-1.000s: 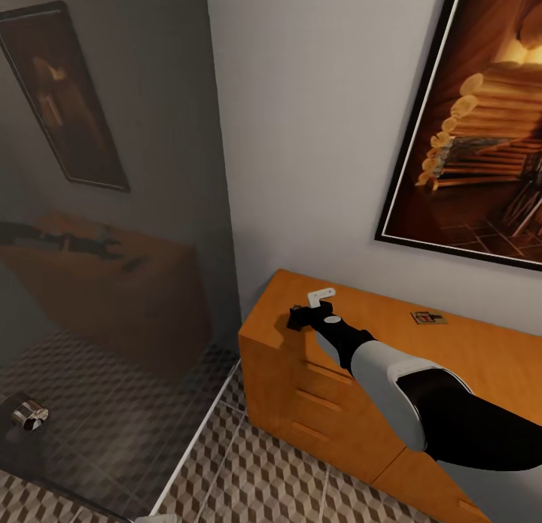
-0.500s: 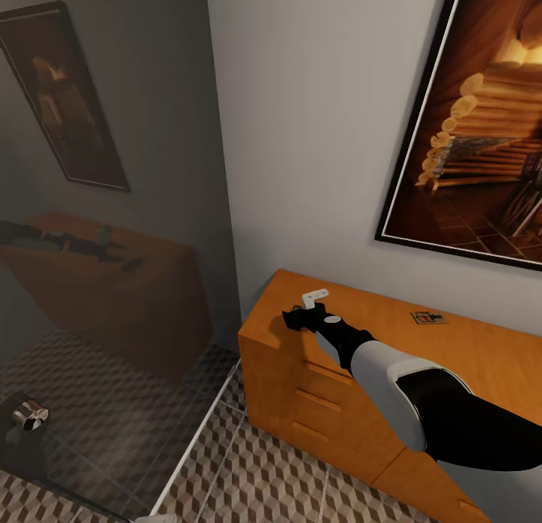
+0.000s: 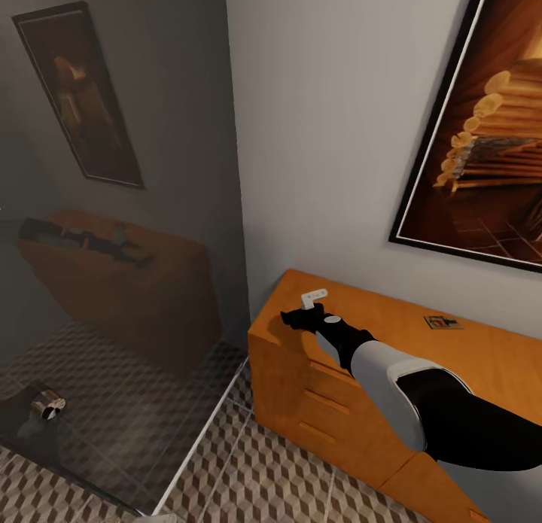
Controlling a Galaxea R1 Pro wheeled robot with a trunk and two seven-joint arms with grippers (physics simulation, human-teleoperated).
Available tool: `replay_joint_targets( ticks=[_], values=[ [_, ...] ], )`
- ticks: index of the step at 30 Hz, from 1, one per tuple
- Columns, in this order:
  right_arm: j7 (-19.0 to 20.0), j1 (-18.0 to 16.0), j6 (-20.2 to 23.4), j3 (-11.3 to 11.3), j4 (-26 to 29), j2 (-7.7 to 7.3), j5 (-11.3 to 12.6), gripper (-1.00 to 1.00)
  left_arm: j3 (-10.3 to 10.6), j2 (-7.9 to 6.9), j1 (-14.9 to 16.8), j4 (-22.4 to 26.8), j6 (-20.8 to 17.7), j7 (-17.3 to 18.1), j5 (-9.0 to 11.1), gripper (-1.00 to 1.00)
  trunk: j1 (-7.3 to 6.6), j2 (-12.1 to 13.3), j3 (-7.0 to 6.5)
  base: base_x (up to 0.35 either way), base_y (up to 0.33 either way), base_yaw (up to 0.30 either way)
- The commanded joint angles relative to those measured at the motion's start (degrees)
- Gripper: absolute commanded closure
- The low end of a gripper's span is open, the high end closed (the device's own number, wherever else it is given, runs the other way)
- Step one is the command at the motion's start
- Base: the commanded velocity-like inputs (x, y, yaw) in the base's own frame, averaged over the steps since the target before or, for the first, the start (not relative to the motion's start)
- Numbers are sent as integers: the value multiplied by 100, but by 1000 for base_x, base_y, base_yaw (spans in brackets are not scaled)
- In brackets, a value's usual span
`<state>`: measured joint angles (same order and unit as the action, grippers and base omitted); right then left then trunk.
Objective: Take the four mousetraps from the cabinet in the bathroom and place them on the bathroom floor. Make sure all four end up on the same floor surface, and ensure that at least two of them are either under or directly next to the same bathroom sink.
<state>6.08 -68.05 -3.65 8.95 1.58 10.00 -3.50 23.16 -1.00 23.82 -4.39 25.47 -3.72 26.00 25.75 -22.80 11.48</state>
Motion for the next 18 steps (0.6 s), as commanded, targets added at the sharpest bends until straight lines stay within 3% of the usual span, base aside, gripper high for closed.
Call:
replay_joint_targets(
  ticks=[1, 18],
  values=[
    [0, -7, -26, 5, -9, 0, -37, -100, 48, 4, 8, -18, 28, -14, 19, -100, 3, -12, 12, 0, 0, 19],
    [-161, -7, -31, -7, -4, 0, -54, -100, 48, 4, 8, -18, 28, -13, 19, -100, 3, -12, 12, 0, 0, 3]
  ],
)
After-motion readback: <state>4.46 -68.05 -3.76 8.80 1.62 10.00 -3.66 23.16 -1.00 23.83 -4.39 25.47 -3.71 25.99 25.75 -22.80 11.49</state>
